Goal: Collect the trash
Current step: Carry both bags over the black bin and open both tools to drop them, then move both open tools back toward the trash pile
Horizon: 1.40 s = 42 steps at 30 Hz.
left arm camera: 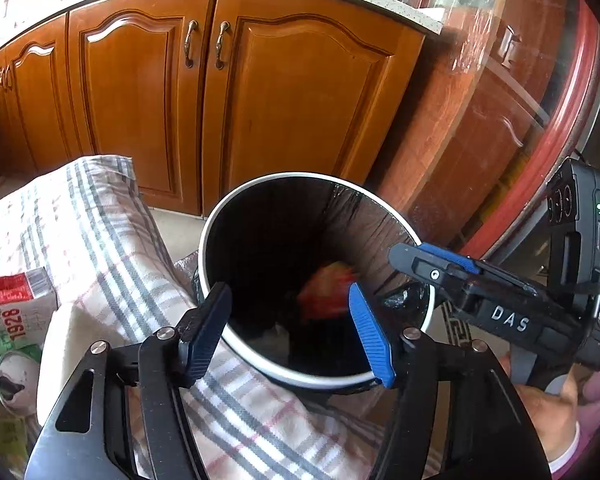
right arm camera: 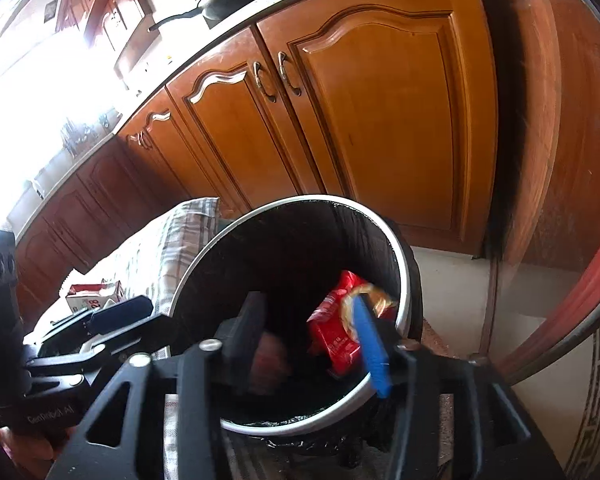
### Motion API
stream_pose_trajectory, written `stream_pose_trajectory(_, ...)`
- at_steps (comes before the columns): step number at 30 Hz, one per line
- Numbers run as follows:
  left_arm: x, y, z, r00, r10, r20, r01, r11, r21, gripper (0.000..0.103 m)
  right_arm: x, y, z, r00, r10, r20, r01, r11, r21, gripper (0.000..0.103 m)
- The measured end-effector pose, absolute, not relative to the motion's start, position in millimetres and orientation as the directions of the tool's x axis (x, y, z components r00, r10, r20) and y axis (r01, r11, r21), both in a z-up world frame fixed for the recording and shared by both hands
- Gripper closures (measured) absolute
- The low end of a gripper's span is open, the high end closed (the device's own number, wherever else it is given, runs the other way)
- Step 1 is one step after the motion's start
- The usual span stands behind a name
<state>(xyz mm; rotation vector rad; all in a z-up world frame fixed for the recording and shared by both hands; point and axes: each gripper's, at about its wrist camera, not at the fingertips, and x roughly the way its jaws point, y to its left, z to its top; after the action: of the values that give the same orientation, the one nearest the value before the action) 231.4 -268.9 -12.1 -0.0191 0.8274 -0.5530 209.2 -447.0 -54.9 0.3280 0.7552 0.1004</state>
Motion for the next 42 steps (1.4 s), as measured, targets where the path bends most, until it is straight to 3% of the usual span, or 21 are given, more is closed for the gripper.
stream_pose_trajectory(3,221.3,-256.5,-10.8,0.555,-0.471,-0.685,0.445,0.864,-0.233,0.037,204.5,-447.4,-51.8,0.736,0.221,-0.64,0.023,0.936,0.35,0.042)
stream_pose_trajectory(8,194.2,-226.0,-11.6,0.586,-0.471,-0.659,0.408,0.874,-0.263,0.028,190.7,-436.1,-44.1,0.758,0.234,-0.609,0.008,0.93,0.367,0.019)
stream_pose_trajectory(14,161.8,-178.7,-16.0,0.623,-0.445,-0.643,0.341,0.895,-0.288,0.028,167.0,-400.0,-43.0,0.762,0.269,-0.589,-0.034,0.925,0.379,0.01)
stream_pose_trajectory(34,112.2,-57.5,-25.7,0.712,-0.285,-0.641,0.13,0.951,-0.279,0.028,143.6,-289.8,-56.3,0.68,0.4,-0.614,-0.182,0.904,0.387,0.009)
stream_pose_trajectory(42,117.4,-32.4,-21.9,0.741,-0.202,-0.64,0.094,0.975,-0.199,0.028,152.9,-263.8,-55.0,0.666,0.414,-0.62,-0.216,0.903,0.371,0.009)
